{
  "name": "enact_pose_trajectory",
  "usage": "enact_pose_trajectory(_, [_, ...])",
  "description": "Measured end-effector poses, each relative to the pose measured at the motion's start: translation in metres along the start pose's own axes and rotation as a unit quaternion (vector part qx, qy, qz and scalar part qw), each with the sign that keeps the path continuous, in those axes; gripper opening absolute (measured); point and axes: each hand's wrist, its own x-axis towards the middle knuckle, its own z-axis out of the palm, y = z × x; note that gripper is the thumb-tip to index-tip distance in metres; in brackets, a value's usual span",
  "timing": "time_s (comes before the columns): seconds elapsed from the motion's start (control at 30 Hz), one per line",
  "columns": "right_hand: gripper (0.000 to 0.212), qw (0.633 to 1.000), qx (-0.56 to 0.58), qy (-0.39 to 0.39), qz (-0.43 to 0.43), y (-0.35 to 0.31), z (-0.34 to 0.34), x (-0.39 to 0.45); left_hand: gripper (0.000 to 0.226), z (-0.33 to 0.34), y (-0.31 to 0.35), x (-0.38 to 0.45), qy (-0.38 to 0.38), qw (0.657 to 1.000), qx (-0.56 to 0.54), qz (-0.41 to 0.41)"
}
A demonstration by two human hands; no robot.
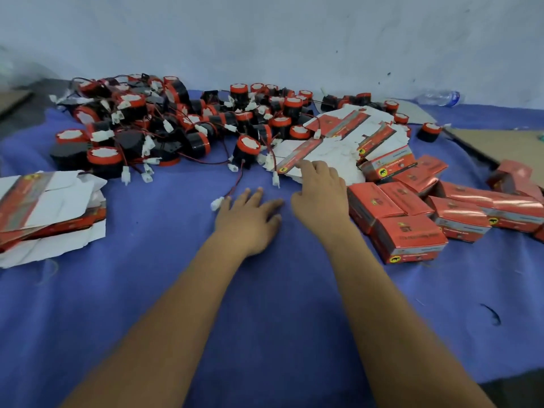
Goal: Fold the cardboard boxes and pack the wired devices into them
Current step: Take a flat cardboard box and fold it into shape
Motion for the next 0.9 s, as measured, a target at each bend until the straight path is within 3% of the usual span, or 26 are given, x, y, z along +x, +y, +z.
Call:
enact_pose_trajectory(0.13, [0.060, 0.994, -0.075, -0.073, 0.013, 0.006, 0.018, 0.035, 0.054, -0.021, -0.062, -0.004, 0.039, 0.988, -0.003, -0.147])
enact_pose_trajectory(0.2, [0.045, 0.985, -0.146, -0.089, 0.027, 0.004, 0.022, 0.042, 0.051, -0.026, -0.077, -0.011, 0.090, 0.977, -0.036, -0.188])
enact_pose_trajectory(0.27, [0.023, 0.984, -0.172, -0.042, 0.031, -0.009, 0.022, 0.042, 0.039, -0.027, -0.076, -0.017, 0.186, 0.959, -0.113, -0.181])
enact_pose_trajectory(0.37, [0.016, 0.989, -0.134, 0.070, -0.005, -0.043, 0.026, 0.030, 0.025, -0.026, -0.052, -0.021, 0.276, 0.873, -0.369, -0.159])
enact_pose_trajectory(0.43, [0.011, 0.986, -0.073, 0.134, -0.070, -0.072, 0.031, 0.015, 0.028, -0.028, -0.041, -0.017, 0.265, 0.775, -0.549, -0.167])
enact_pose_trajectory(0.5, [0.007, 0.978, 0.024, 0.122, -0.167, -0.096, 0.037, -0.001, 0.030, -0.027, -0.043, -0.016, 0.253, 0.697, -0.652, -0.158])
enact_pose_trajectory(0.57, [0.011, 0.962, 0.128, 0.041, -0.237, -0.105, 0.044, -0.016, 0.019, -0.023, -0.051, -0.023, 0.269, 0.679, -0.671, -0.131])
enact_pose_trajectory(0.63, [0.035, 0.954, 0.170, -0.040, -0.244, -0.097, 0.047, -0.027, 0.031, -0.019, -0.063, -0.028, 0.290, 0.664, -0.676, -0.133])
enact_pose_trajectory(0.73, [0.054, 0.970, 0.165, -0.019, -0.176, -0.074, 0.046, -0.025, 0.047, -0.022, -0.072, -0.029, 0.315, 0.621, -0.706, -0.131])
enact_pose_trajectory(0.8, [0.044, 0.970, 0.211, 0.008, -0.121, -0.061, 0.045, -0.017, 0.051, -0.025, -0.073, -0.024, 0.327, 0.613, -0.704, -0.149])
enact_pose_trajectory(0.9, [0.036, 0.954, 0.292, -0.009, -0.061, -0.050, 0.047, -0.012, 0.047, -0.025, -0.071, -0.022, 0.332, 0.610, -0.704, -0.152])
